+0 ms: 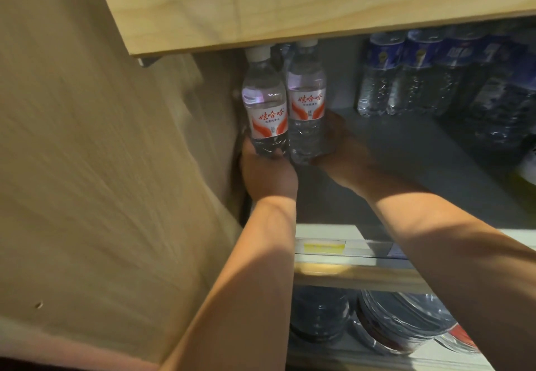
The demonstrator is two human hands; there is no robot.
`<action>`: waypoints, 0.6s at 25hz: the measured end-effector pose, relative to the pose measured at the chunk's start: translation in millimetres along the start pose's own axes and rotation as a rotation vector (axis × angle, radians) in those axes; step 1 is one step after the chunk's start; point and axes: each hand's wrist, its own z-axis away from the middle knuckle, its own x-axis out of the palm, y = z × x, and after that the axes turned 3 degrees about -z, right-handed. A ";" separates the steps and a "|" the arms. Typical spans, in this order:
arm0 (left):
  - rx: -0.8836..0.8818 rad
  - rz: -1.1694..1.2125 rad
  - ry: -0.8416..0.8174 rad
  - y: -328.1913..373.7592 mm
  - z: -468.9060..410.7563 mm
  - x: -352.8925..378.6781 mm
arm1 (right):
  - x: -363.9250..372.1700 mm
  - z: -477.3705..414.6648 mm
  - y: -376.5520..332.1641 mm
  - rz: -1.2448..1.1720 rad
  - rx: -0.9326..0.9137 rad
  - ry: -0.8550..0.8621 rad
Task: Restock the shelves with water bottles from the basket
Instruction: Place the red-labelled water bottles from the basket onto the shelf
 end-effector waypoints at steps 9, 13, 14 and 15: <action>0.034 0.017 -0.062 -5.6 -14.5 10.9 | 7.6 -14.9 12.5 -0.039 0.011 -0.029; 0.044 0.075 -0.069 -8.5 -20.7 11.7 | 9.4 -21.0 15.0 0.016 0.026 0.018; 0.050 0.080 -0.072 -8.1 -22.3 12.5 | 10.7 -23.6 16.6 0.027 0.032 0.030; 0.066 0.098 -0.065 -8.3 -23.5 13.2 | 12.5 -25.3 17.5 0.027 0.041 0.034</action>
